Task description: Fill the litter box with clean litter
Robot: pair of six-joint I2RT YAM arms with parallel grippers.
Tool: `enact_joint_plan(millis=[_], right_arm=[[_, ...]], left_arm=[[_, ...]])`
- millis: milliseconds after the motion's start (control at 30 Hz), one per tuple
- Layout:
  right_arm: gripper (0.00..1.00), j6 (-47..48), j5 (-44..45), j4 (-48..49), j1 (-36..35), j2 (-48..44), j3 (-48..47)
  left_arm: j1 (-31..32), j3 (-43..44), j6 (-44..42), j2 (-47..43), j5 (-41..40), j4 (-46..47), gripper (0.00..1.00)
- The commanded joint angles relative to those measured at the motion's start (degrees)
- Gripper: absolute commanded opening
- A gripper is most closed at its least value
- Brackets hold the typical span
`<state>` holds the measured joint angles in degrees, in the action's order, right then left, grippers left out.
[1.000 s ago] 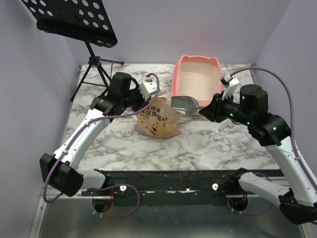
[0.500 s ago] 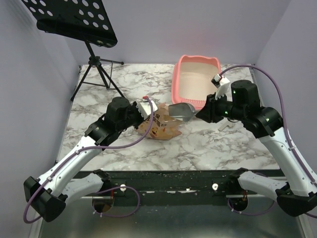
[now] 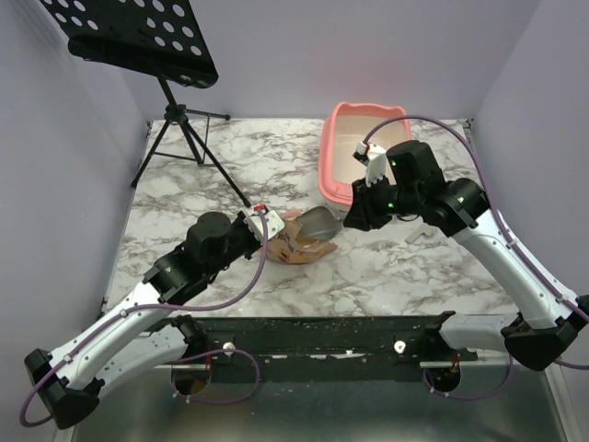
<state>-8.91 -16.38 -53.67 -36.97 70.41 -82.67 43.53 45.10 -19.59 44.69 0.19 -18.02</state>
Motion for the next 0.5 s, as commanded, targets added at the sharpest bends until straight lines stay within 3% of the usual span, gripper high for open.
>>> enact_joint_plan(millis=[0, 467], right_arm=[[0.01, 0.5, 2.1, -4.9, -2.6, 1.7, -4.1], [0.01, 6.0, 5.1, -11.3, -3.9, -1.9, -5.9]], left_arm=[[3.4, -1.6, 0.8, -3.8, -7.7, 3.1, 0.00], [6.0, -6.3, 0.5, -6.1, -9.7, 6.2, 0.00]])
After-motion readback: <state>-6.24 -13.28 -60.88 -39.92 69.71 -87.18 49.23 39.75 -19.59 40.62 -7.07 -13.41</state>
